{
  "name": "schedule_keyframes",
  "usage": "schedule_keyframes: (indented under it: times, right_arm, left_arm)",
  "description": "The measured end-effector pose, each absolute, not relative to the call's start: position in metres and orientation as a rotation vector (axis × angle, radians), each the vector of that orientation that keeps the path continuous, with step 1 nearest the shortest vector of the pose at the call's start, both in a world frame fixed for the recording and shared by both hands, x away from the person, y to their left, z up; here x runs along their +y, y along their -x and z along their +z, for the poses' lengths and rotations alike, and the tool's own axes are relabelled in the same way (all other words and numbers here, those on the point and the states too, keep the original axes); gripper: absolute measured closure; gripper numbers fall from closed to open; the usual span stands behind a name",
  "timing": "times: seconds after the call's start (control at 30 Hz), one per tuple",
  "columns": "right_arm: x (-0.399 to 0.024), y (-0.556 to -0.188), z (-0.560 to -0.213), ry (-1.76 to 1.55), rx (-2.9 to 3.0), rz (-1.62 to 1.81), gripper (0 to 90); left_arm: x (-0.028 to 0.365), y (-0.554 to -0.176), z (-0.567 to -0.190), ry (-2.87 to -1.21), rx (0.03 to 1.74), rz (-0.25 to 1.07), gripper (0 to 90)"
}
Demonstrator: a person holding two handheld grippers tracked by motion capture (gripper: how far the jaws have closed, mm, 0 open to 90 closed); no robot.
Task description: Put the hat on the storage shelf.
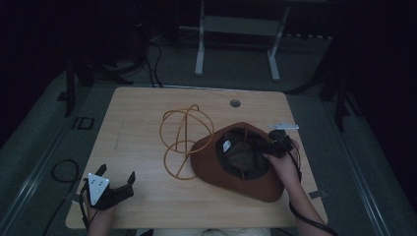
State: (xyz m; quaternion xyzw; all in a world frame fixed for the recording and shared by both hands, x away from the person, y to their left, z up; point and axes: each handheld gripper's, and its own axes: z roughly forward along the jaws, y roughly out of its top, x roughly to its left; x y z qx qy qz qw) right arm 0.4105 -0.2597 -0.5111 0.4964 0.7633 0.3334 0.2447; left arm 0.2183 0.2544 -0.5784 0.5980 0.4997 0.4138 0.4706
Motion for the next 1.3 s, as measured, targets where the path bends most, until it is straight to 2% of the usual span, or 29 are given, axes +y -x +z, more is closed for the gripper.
schedule_keyframes:
  times: [0.13,0.37,0.83,0.87,1.0,1.03,1.07,1.1,1.2,1.3]
  right_arm:
    - [-0.258,-0.419,-0.515,-1.374,2.093,0.87,25.2]
    - [-0.253,-0.431,-0.527,-1.429,2.151,0.799,25.2]
    - [-0.234,-0.428,-0.551,-1.318,2.16,0.58,27.1]
    - [-0.235,-0.427,-0.552,-1.31,2.159,0.585,29.5]
    - [-0.234,-0.424,-0.552,-1.303,2.131,0.571,48.5]
    - [-0.233,-0.424,-0.551,-1.296,2.129,0.556,55.2]
    - [-0.232,-0.422,-0.551,-1.286,2.112,0.53,68.0]
    - [-0.231,-0.421,-0.552,-1.221,2.102,0.473,73.6]
    - [-0.233,-0.419,-0.553,-1.212,2.091,0.481,80.6]
    - [-0.241,-0.42,-0.546,-1.229,2.095,0.554,82.6]
  left_arm:
    - [0.254,-0.219,-0.578,-1.466,1.225,1.012,1.7]
    - [0.254,-0.22,-0.579,-1.481,1.224,1.011,1.7]
    - [0.255,-0.219,-0.578,-1.486,1.26,1.017,1.7]
    - [0.255,-0.219,-0.578,-1.487,1.26,1.018,1.8]
    - [0.255,-0.22,-0.578,-1.488,1.261,1.016,1.8]
    - [0.255,-0.219,-0.578,-1.487,1.262,1.016,1.8]
    - [0.255,-0.219,-0.578,-1.487,1.262,1.017,1.8]
    - [0.255,-0.219,-0.577,-1.486,1.263,1.02,1.8]
    - [0.256,-0.218,-0.577,-1.468,1.272,1.039,1.8]
    - [0.256,-0.218,-0.576,-1.465,1.268,1.047,1.8]
